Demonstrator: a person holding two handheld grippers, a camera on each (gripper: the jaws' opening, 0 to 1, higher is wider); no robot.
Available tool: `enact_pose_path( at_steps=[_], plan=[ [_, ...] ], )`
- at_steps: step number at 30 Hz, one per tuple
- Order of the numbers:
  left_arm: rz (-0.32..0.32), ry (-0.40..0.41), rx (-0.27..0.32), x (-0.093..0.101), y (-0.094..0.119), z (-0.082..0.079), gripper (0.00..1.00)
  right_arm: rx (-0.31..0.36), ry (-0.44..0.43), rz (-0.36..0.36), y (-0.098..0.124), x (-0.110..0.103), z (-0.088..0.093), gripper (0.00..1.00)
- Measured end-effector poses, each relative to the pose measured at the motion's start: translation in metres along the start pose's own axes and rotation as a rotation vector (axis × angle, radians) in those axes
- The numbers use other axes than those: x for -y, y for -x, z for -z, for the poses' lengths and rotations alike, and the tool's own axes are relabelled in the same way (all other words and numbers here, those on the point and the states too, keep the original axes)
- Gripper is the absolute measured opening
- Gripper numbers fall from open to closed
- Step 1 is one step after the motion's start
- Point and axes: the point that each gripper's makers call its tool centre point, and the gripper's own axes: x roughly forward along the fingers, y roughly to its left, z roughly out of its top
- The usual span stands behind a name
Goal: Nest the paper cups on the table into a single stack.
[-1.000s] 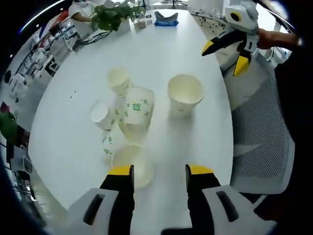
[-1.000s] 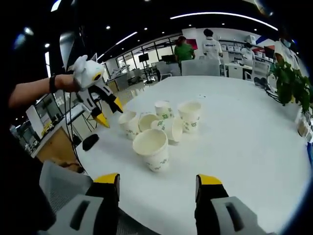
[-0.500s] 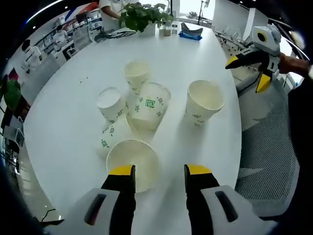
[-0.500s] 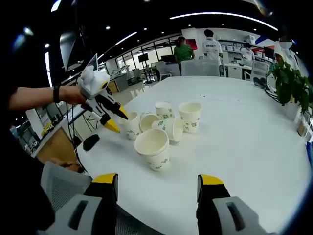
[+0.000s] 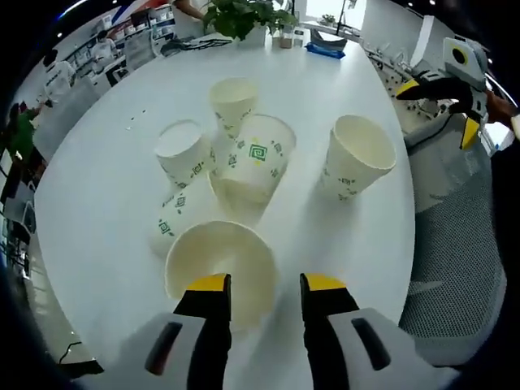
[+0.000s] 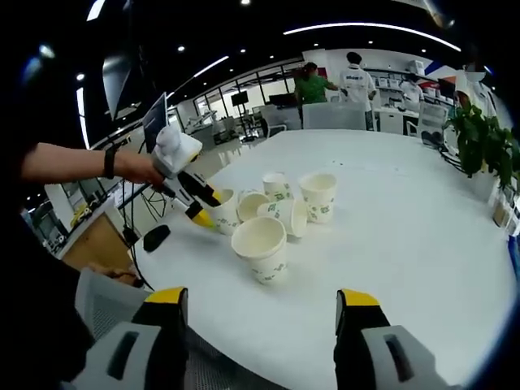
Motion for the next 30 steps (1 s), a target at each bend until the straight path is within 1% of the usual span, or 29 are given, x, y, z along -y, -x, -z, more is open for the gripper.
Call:
enact_pose_path(
  at_steps=[2, 3, 5, 7, 10, 12, 15, 17, 22, 26, 30],
  plan=[
    [-0.013, -0.003, -0.015, -0.004, -0.006, 0.001, 0.29, 0.000, 0.003, 0.000, 0.001, 0.000, -0.001, 0.76],
    [-0.017, -0.007, -0.017, -0.003, -0.005, 0.002, 0.29, 0.000, 0.004, 0.001, 0.002, 0.001, -0.001, 0.77],
    [-0.006, -0.004, -0.023, -0.001, -0.008, 0.003, 0.26, 0.005, 0.005, 0.005, 0.005, 0.002, -0.002, 0.78],
    [-0.007, 0.002, -0.015, -0.001, -0.009, 0.001, 0.23, 0.012, 0.002, 0.009, 0.008, 0.004, -0.005, 0.79],
    [-0.009, 0.005, -0.016, -0.003, -0.014, 0.000, 0.15, 0.016, 0.003, 0.013, 0.010, 0.006, -0.006, 0.79],
    [-0.019, -0.012, -0.017, -0.004, -0.014, 0.001, 0.09, 0.015, 0.004, 0.018, 0.011, 0.008, -0.007, 0.79],
    [-0.032, -0.036, -0.007, -0.003, -0.012, -0.003, 0.05, 0.018, 0.001, 0.024, 0.011, 0.011, -0.007, 0.79],
    [-0.040, -0.040, -0.011, -0.006, -0.012, -0.003, 0.04, 0.017, -0.001, 0.024, 0.012, 0.011, -0.007, 0.79],
    [-0.063, -0.080, -0.017, -0.009, -0.011, -0.004, 0.00, 0.014, -0.001, 0.023, 0.013, 0.012, -0.007, 0.78],
    [-0.058, -0.074, -0.015, -0.009, -0.011, -0.005, 0.00, 0.011, -0.003, 0.023, 0.013, 0.011, -0.006, 0.78],
    [-0.046, -0.063, -0.020, -0.008, -0.008, -0.001, 0.00, 0.007, -0.004, 0.024, 0.013, 0.010, -0.005, 0.78]
  ],
)
